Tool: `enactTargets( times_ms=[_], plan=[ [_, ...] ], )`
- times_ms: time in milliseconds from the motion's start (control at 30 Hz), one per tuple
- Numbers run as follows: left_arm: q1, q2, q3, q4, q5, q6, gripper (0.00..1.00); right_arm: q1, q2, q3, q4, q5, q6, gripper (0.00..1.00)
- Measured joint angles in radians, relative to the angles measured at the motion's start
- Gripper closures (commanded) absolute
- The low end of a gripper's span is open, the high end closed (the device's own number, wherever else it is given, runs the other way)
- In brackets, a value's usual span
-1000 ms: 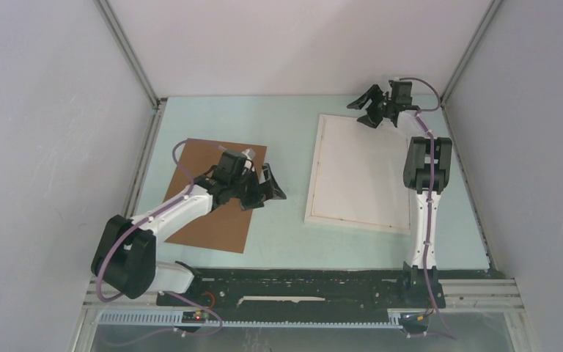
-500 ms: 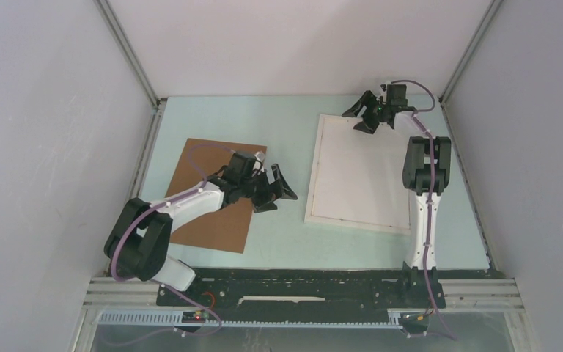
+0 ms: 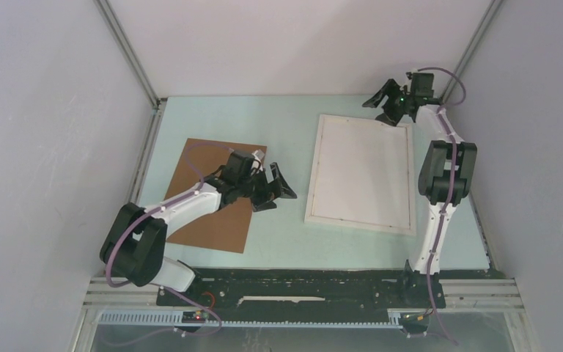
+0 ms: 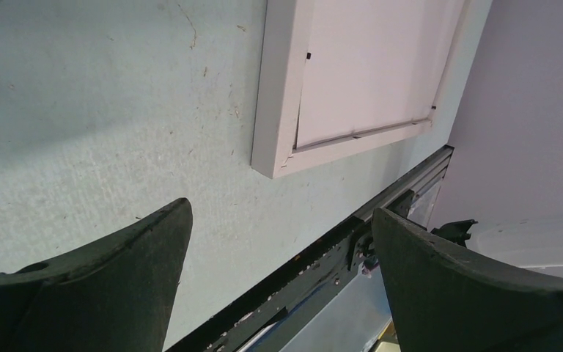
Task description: Put the photo into the frame
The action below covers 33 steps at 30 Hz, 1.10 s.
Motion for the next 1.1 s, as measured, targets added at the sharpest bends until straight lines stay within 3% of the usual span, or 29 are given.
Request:
enactTargets(
  times_ms=[333, 800, 1100],
  plan=[
    [0.0, -0.008, 0.0, -0.016, 0.0, 0.002, 0.0, -0.125, 0.018, -0.077, 0.079, -0.003, 0.034, 0.18],
    [0.0, -0.054, 0.0, -0.07, -0.016, 0.028, 0.0, -0.164, 0.056, -0.231, 0.211, -0.051, 0.091, 0.19],
    [0.033, -0.183, 0.069, -0.269, -0.143, 0.145, 0.0, -0.126, 0.008, -0.121, 0.035, 0.016, 0.023, 0.16]
  ],
)
